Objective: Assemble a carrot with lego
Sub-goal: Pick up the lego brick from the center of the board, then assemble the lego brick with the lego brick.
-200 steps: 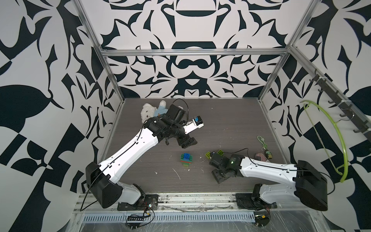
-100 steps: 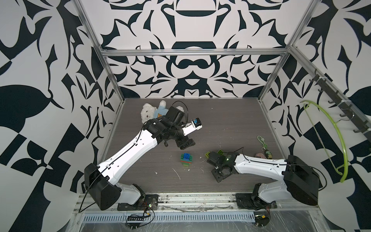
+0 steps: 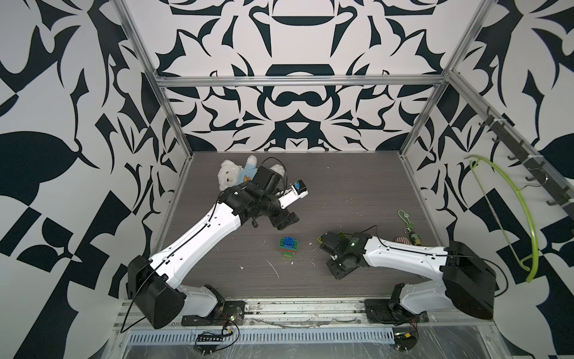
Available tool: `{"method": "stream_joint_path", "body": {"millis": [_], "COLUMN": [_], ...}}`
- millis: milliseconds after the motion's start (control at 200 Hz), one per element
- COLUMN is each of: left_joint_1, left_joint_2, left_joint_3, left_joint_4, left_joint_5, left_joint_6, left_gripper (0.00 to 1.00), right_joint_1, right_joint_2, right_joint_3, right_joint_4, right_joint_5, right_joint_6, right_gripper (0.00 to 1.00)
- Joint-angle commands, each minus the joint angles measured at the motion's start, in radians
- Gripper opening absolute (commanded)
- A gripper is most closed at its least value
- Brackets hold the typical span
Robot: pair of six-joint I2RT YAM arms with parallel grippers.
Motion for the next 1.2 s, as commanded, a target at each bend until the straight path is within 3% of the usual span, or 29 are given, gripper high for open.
{"method": "stream_joint_path", "body": {"millis": [0, 145, 365, 530, 790, 1195], "left_joint_1": [0.074, 0.200, 0.367, 0.443, 0.562, 0.581], "left_joint_2": [-0.056, -0.103, -0.084, -0.088, -0.129, -0.133], "left_joint_3": [-0.024, -0.048, -0.018, -0.055, -0.164, -0.189], "left_joint_4": [0.028, 0.047, 0.035, 0.052, 0.117, 0.133], "left_joint_5": [-0.004, -0.003, -0.014, -0.040, -0.046, -0.057], "left_joint_6": [-0.133, -0.277, -0.437, -0.479, -0.529, -0.520], "left_gripper": [0.72, 0.73, 0.73, 0.74, 0.76, 0.77], "right_joint_1": [-0.001, 0.010, 0.010, 0.020, 0.034, 0.066], "right_joint_2": [-0.108, -0.085, 0.118, 0.247, 0.435, 0.639], "right_joint_3": [0.125, 0.343, 0.701, 0.891, 1.060, 1.244], "right_joint_4": [-0.078, -0.232, -0.451, -0.512, -0.544, -0.592], "right_joint_5": [-0.025, -0.060, -0.096, -0.145, -0.149, -0.149], "right_joint_6": [-0.067, -0.191, -0.469, -0.608, -0.751, -0.810], "right_gripper": [0.28, 0.28, 0.28, 0.29, 0.29, 0.29]}}
